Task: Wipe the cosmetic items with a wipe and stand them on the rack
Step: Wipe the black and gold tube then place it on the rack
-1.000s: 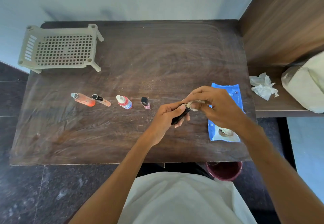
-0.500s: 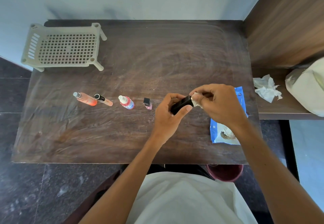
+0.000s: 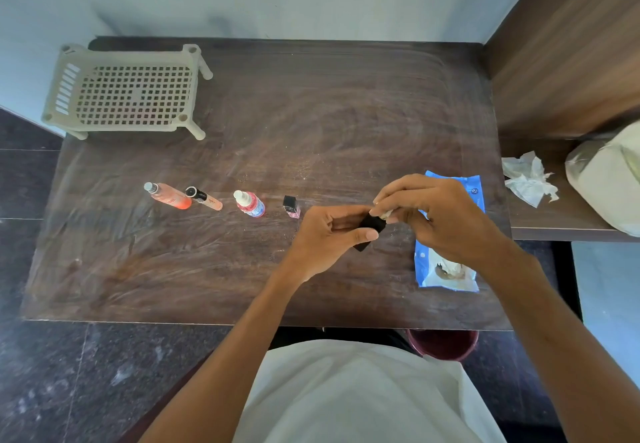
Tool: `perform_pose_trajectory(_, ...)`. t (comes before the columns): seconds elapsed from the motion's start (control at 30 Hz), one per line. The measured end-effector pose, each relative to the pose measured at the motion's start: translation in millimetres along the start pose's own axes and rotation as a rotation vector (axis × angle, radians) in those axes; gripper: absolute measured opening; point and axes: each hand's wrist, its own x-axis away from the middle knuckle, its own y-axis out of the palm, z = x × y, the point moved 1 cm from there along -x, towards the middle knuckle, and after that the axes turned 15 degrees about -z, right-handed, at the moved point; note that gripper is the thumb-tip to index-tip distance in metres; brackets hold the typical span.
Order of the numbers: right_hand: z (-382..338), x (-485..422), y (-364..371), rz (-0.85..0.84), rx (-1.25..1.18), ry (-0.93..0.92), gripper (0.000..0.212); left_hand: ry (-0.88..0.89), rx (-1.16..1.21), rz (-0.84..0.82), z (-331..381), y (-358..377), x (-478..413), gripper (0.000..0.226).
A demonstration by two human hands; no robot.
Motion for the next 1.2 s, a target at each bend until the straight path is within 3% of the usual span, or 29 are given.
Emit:
perform_pose_trajectory(0.1,2.9,-1.0,1.7,-0.048,0.001,0.033,0.036,-0.013,-0.079,0.025,-2.5,-0.2,0.6,0.043)
perform_pose_trajectory(0.23,-2.9,-4.7,3.6,-0.002,0.029,0.13,0.01,0.073,-0.246,0.114,-8.3,3.5,0.4,0.04)
perform_pose_trajectory(0.43,-13.3,-11.1,22.3,0.238,-0.048,0.529,0.025,0.14,-0.446,0.246,-11.0,19.3,5.3,0.042)
perform_pose_trajectory(0.53,-11.1,-10.0,22.0,0.261,-0.179,0.632,0.016,0.196,-0.535,0.235,-7.4,22.6,6.5,0.04)
perform_pose_trajectory(0.63,-13.7,-6.9,20.7,0.321,-0.318,0.602,0.019,0.194,-0.527,0.244,-7.0,20.5,8.4,0.037)
perform_pose_trajectory(0.77,-23.3,-1.5,18.8,0.452,-0.274,0.521,0.015,0.178,-0.535,0.28,-14.0,12.5,11.5,0.036)
perform_pose_trajectory(0.93,-21.0,1.2,21.9,0.492,-0.325,0.483,0.013,0.169,-0.515,0.29,-15.3,13.1,14.7,0.036)
perform_pose_trajectory(1.1,-18.0,5.3,23.2,0.394,-0.534,0.497,0.019,0.102,-0.497,0.305,-22.9,11.3,19.7,0.037)
perform_pose_trajectory(1.2,-20.5,4.5,26.3,0.321,-0.438,0.431,0.022,0.134,-0.524,0.304,-17.7,10.8,20.4,0.036)
